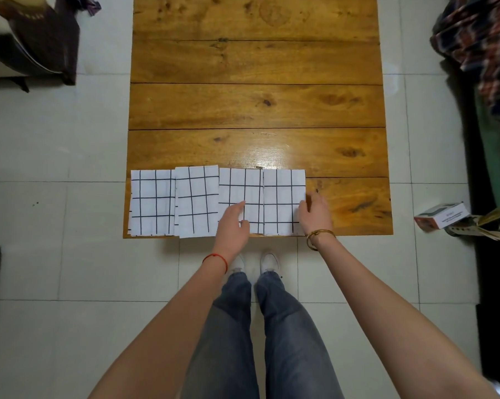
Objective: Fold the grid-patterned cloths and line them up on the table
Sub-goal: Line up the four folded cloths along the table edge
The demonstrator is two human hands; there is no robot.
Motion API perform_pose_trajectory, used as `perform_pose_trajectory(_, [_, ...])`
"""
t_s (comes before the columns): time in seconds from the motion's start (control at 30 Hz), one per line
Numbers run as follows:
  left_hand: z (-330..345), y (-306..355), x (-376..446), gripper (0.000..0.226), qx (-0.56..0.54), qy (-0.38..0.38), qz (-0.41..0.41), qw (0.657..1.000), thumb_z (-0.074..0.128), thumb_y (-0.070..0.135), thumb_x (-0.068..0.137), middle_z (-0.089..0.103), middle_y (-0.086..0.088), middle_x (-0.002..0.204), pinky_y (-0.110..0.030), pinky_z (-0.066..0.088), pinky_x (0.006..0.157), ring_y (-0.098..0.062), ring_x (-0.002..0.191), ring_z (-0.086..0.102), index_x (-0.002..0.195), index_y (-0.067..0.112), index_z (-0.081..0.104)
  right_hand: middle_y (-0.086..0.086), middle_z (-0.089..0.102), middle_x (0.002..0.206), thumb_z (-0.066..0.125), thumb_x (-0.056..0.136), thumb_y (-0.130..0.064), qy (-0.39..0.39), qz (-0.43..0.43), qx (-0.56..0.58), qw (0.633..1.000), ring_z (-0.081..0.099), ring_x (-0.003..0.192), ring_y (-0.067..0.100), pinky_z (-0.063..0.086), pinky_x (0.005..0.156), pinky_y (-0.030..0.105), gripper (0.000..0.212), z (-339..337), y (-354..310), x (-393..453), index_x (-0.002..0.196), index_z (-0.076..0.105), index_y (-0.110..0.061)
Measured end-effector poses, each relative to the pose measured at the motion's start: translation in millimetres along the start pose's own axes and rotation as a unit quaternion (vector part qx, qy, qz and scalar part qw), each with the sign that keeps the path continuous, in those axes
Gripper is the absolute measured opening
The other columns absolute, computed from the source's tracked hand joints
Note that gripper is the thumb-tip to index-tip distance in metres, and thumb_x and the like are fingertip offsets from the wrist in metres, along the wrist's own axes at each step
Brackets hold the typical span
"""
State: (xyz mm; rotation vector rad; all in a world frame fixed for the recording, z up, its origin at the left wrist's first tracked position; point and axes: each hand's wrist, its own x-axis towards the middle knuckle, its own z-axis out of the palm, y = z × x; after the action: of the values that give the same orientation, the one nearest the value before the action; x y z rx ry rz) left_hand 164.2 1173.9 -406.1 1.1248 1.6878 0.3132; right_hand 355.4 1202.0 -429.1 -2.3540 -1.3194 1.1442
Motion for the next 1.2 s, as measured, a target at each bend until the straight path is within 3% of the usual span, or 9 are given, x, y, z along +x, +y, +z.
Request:
perform_pose_trajectory(0.1, [-17.2, -8.6, -0.1, 0.051, 0.094, 0.057, 0.044, 0.993, 0.040, 0.003, 0.095, 0.038, -0.005, 0.150, -0.025, 0.025, 0.112, -0.019, 0.138, 0.034, 0.145, 0.011, 0.037, 0.014, 0.044, 0.138, 0.039, 0.098, -0.022, -0.002, -0.060, -0.080, 0.995, 0.039, 0.127, 0.029, 0.037, 0.105, 0.039, 0.042, -3.0, -3.6, -3.5, 0.138, 0.041, -0.007])
perform_pose_trajectory(0.2, [-33.0, -24.9, 0.9, 0.054, 0.232, 0.085, 0.054, 0.968, 0.043, 0.005, 0.094, 0.034, -0.010, 0.153, -0.035, 0.026, 0.116, -0.025, 0.141, 0.029, 0.147, 0.007, 0.034, 0.010, 0.033, 0.149, 0.036, 0.099, -0.022, -0.008, -0.114, -0.163, 0.980, 0.029, 0.136, 0.026, 0.027, 0.113, 0.036, 0.048, -2.8, -4.4, -1.3, 0.144, 0.031, -0.007])
perform_pose_trajectory(0.3, [-38.5, -40.2, 2.4, 0.056, 0.342, 0.068, 0.052, 0.936, 0.043, 0.010, 0.095, 0.029, -0.011, 0.155, -0.035, 0.025, 0.117, -0.025, 0.142, 0.027, 0.149, 0.008, 0.029, 0.009, 0.026, 0.154, 0.035, 0.099, -0.022, -0.032, -0.156, -0.222, 0.962, 0.022, 0.141, 0.026, 0.019, 0.118, 0.039, 0.052, -0.6, -10.5, 7.6, 0.148, 0.025, -0.008])
perform_pose_trajectory(0.43, [-31.4, -51.9, 3.6, 0.063, 0.424, 0.035, 0.067, 0.903, 0.046, 0.014, 0.094, 0.020, -0.009, 0.158, -0.040, 0.025, 0.117, -0.025, 0.144, 0.022, 0.151, 0.011, 0.020, 0.010, 0.024, 0.155, 0.035, 0.098, -0.021, -0.055, -0.225, -0.257, 0.938, 0.020, 0.142, 0.027, 0.019, 0.118, 0.040, 0.053, 7.9, -31.6, 23.3, 0.148, 0.024, -0.008])
perform_pose_trajectory(0.63, [-22.1, -56.0, 9.8, 0.082, 0.461, 0.027, 0.085, 0.883, 0.064, 0.017, 0.088, 0.011, -0.008, 0.160, -0.046, 0.025, 0.116, -0.028, 0.146, 0.017, 0.153, 0.016, 0.013, 0.012, 0.034, 0.149, 0.037, 0.096, -0.014, -0.085, -0.307, -0.244, 0.916, 0.029, 0.138, 0.027, 0.020, 0.117, 0.037, 0.049, 33.4, -69.0, 41.0, 0.144, 0.032, -0.006])
perform_pose_trajectory(0.9, [-18.9, -64.0, 18.4, 0.076, 0.454, 0.052, 0.083, 0.886, 0.066, 0.007, 0.086, 0.022, -0.009, 0.157, -0.041, 0.029, 0.115, -0.027, 0.140, 0.028, 0.149, 0.015, 0.025, 0.013, 0.041, 0.143, 0.038, 0.093, -0.014, -0.113, -0.321, -0.275, 0.899, 0.033, 0.133, 0.029, 0.023, 0.114, 0.041, 0.045, 54.4, -73.9, 45.8, 0.137, 0.041, -0.005])
perform_pose_trajectory(1.1, [-21.2, -58.6, 19.1, 0.072, 0.453, 0.058, 0.095, 0.884, 0.065, 0.011, 0.087, 0.025, -0.008, 0.155, -0.042, 0.029, 0.115, -0.027, 0.139, 0.028, 0.148, 0.017, 0.027, 0.013, 0.038, 0.147, 0.037, 0.096, -0.012, -0.053, -0.294, -0.202, 0.933, 0.029, 0.138, 0.028, 0.020, 0.117, 0.042, 0.046, 37.2, -67.0, 50.7, 0.141, 0.038, -0.004])
perform_pose_trajectory(1.2, [-13.9, -48.5, 11.0, 0.072, 0.437, 0.063, 0.142, 0.886, 0.062, 0.005, 0.085, 0.025, -0.008, 0.155, -0.042, 0.025, 0.117, -0.026, 0.141, 0.026, 0.148, 0.017, 0.028, 0.012, 0.039, 0.146, 0.037, 0.097, -0.013, -0.007, -0.251, -0.205, 0.946, 0.031, 0.137, 0.027, 0.022, 0.117, 0.039, 0.045, 20.5, -56.3, 54.0, 0.141, 0.039, -0.006])
